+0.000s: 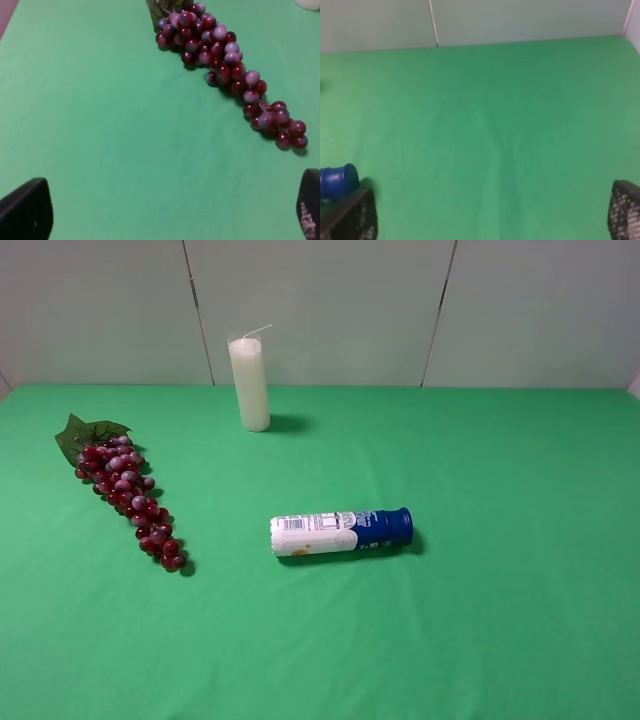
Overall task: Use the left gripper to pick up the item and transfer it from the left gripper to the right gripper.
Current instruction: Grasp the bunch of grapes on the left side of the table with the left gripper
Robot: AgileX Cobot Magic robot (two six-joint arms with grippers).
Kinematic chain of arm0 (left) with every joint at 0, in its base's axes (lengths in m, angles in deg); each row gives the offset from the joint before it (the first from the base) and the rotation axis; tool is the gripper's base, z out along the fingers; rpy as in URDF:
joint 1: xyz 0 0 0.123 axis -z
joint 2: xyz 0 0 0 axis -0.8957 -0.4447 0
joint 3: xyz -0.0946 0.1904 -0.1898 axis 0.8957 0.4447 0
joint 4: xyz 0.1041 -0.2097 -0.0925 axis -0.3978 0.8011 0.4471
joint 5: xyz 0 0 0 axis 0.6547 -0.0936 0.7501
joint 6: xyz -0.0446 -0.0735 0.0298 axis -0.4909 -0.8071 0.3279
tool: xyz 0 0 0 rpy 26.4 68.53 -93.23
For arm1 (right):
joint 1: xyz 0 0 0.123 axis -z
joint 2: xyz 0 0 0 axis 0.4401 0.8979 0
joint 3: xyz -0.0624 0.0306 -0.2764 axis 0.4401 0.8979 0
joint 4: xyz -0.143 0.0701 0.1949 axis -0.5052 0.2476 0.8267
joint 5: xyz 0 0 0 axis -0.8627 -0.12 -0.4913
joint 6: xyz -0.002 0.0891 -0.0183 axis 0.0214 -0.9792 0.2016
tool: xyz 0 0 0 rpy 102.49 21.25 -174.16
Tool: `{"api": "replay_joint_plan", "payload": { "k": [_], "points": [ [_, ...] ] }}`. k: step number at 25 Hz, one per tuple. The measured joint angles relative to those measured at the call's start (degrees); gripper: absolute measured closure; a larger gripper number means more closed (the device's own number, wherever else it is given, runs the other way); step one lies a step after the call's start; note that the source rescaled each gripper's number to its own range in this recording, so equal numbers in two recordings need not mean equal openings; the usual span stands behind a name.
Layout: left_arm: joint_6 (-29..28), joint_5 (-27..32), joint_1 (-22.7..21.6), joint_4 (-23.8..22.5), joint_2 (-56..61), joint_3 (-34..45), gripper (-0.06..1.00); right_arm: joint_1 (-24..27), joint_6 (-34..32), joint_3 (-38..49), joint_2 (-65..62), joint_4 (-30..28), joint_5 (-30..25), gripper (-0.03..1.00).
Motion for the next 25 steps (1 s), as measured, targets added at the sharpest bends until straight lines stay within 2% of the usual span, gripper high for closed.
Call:
{"api": "replay_joint_plan", "payload": {
  "k": [25],
  "points": [
    [0.0,0.0,0.0,0.0,0.0,0.0,-0.03,0.0,0.0,0.0,0.0,0.0,0.0,-0.03]
  ]
}}
